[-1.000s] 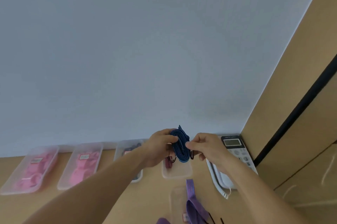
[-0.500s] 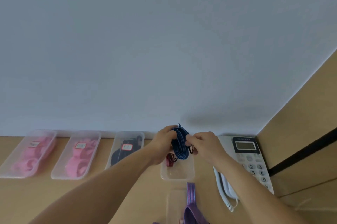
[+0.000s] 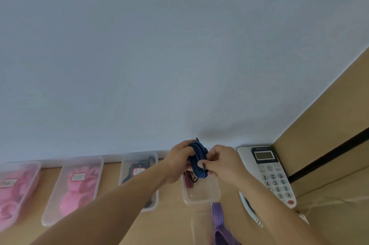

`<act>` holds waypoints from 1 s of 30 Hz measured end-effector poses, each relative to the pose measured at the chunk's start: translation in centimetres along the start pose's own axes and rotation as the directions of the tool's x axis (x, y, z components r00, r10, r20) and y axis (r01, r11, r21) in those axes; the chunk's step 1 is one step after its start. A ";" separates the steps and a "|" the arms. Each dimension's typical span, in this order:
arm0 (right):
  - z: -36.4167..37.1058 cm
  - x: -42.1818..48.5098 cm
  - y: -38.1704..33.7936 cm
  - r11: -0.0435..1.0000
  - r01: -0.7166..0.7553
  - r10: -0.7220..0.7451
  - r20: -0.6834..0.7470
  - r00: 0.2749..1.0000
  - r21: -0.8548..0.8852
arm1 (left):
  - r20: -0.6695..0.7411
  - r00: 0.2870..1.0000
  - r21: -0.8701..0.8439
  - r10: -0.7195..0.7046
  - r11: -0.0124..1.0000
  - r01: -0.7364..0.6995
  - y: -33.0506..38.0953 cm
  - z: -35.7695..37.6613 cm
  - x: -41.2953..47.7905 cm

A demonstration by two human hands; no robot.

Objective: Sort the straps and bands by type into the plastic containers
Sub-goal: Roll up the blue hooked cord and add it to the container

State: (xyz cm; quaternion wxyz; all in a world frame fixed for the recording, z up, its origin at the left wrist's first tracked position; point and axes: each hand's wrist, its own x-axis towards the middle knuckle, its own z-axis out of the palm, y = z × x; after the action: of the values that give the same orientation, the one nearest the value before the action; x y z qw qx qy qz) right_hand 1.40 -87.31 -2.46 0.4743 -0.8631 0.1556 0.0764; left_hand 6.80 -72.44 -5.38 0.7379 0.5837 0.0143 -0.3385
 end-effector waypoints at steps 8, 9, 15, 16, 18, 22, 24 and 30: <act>0.9 1.3 1.4 0.961 -0.011 -0.009 -0.071 0.997 -0.277 | 0.029 0.999 0.332 -0.033 0.943 0.022 -1.8 0.0 1.8; 1.0 1.5 1.7 0.951 -0.017 -0.008 -0.081 0.997 -0.309 | 0.021 0.999 0.515 0.029 0.857 -0.036 -1.6 -0.1 1.8; 3.0 2.4 3.6 0.899 -0.017 -0.009 -0.059 0.998 -0.437 | 0.251 0.966 0.963 0.053 -0.118 -0.244 -3.6 -2.6 2.2; 3.1 2.6 3.7 0.888 -0.005 -0.025 -0.059 0.998 -0.460 | 0.260 0.966 0.946 0.005 -0.204 -0.254 -4.0 -2.7 2.3; 3.2 2.9 3.7 0.863 0.004 -0.042 -0.063 0.997 -0.506 | 0.298 0.955 0.907 0.000 -0.313 -0.283 -4.6 -2.8 2.8; 3.7 3.3 4.2 0.802 0.008 -0.060 -0.068 0.996 -0.598 | 0.382 0.924 0.828 0.014 -0.450 -0.336 -5.2 -3.1 3.5; 4.2 3.5 4.9 0.796 -0.006 -0.042 -0.065 0.997 -0.605 | 0.387 0.922 0.834 0.027 -0.436 -0.337 -5.3 -3.4 4.0; 6.1 4.7 6.8 0.781 -0.033 0.000 -0.053 0.999 -0.624 | 0.419 0.903 0.863 0.094 -0.350 -0.364 -5.7 -3.8 4.3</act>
State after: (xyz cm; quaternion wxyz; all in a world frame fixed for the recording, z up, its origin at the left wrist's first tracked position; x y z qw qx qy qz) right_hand 3.63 -86.54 -12.46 0.1572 -0.9717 0.1410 0.1060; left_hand 8.58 -71.73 -13.27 0.0214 0.8907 -0.4426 -0.1017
